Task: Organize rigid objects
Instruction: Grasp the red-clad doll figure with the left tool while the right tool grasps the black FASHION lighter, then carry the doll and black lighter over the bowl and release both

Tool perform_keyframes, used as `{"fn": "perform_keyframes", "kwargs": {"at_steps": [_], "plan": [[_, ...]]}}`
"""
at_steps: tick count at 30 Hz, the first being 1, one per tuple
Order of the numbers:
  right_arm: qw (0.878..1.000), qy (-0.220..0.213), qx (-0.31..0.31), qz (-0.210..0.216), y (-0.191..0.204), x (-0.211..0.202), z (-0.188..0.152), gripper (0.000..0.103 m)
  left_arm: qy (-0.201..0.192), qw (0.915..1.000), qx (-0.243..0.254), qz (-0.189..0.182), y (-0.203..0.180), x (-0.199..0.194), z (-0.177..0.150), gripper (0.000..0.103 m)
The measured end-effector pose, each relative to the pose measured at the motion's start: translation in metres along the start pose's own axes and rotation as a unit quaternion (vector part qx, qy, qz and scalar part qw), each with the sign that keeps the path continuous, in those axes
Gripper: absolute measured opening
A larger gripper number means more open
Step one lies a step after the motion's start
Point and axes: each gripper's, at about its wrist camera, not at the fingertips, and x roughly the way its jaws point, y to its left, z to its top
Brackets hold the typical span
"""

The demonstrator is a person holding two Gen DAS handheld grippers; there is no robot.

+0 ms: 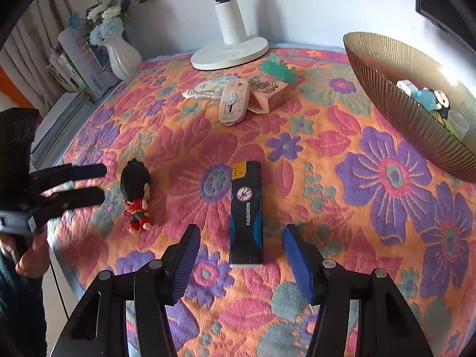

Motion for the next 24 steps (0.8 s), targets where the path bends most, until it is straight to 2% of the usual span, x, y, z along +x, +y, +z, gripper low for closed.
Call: {"fn": "perform_keyframes", "kwargs": {"at_steps": [3, 4, 7, 9, 10, 11, 12, 13, 15, 16, 17, 19, 20, 21, 22, 23, 24], "plan": [[1.000, -0.008, -0.008, -0.019, 0.002, 0.004, 0.002, 0.056, 0.016, 0.9981, -0.059, -0.005, -0.013, 0.025, 0.003, 0.077], [0.999, -0.013, -0.012, -0.029, 0.004, 0.005, 0.002, 0.056, 0.010, 0.9971, -0.075, 0.005, -0.016, 0.030, 0.003, 0.077], [0.998, -0.024, -0.027, -0.049, 0.009, 0.009, 0.000, 0.056, -0.011, 0.9948, -0.074, 0.070, -0.033, 0.036, 0.005, 0.077], [0.997, -0.034, -0.036, -0.067, 0.015, 0.011, -0.001, 0.051, -0.018, 0.9916, -0.037, 0.123, -0.047, 0.045, 0.005, 0.070], [0.996, -0.039, -0.037, -0.073, 0.017, 0.012, -0.001, 0.038, -0.021, 0.9873, -0.005, 0.157, -0.054, 0.049, 0.005, 0.055], [0.995, -0.043, -0.037, -0.077, 0.020, 0.011, -0.001, 0.032, -0.016, 0.9833, 0.023, 0.180, -0.060, 0.053, 0.005, 0.043], [0.995, -0.045, -0.036, -0.079, 0.021, 0.010, 0.000, 0.022, -0.014, 0.9807, 0.052, 0.188, -0.064, 0.054, 0.005, 0.038], [0.995, -0.046, -0.032, -0.080, 0.022, 0.008, 0.000, 0.022, -0.009, 0.9818, 0.077, 0.174, -0.064, 0.050, 0.006, 0.035], [0.997, -0.044, -0.016, -0.060, 0.019, 0.003, -0.002, 0.022, -0.007, 0.9866, 0.108, 0.122, -0.061, 0.038, 0.008, 0.035], [0.998, -0.042, -0.009, -0.046, 0.017, 0.000, -0.003, 0.022, -0.006, 0.9862, 0.135, 0.096, -0.063, 0.032, 0.006, 0.035], [0.999, -0.038, 0.000, -0.029, 0.014, -0.003, -0.005, 0.022, -0.002, 0.9839, 0.156, 0.086, -0.064, 0.030, 0.004, 0.035], [0.999, -0.028, 0.011, -0.014, 0.011, -0.004, -0.007, 0.022, 0.011, 0.9788, 0.175, 0.106, -0.066, 0.035, 0.001, 0.036], [0.999, -0.025, 0.015, -0.013, 0.010, -0.003, -0.008, 0.022, 0.021, 0.9781, 0.173, 0.113, -0.067, 0.042, 0.000, 0.039], [1.000, -0.019, 0.022, -0.010, 0.008, -0.001, -0.010, 0.022, 0.025, 0.9786, 0.164, 0.121, -0.065, 0.045, -0.001, 0.045], [0.999, -0.021, 0.026, -0.004, 0.007, -0.001, -0.010, 0.024, 0.013, 0.9808, 0.148, 0.127, -0.062, 0.043, -0.002, 0.057], [0.999, -0.021, 0.028, 0.001, 0.007, -0.001, -0.011, 0.026, 0.013, 0.9833, 0.130, 0.126, -0.061, 0.042, -0.004, 0.073], [0.999, -0.018, 0.029, 0.010, 0.006, -0.002, -0.010, 0.031, 0.015, 0.9858, 0.115, 0.122, -0.058, 0.037, -0.009, 0.078]]}}
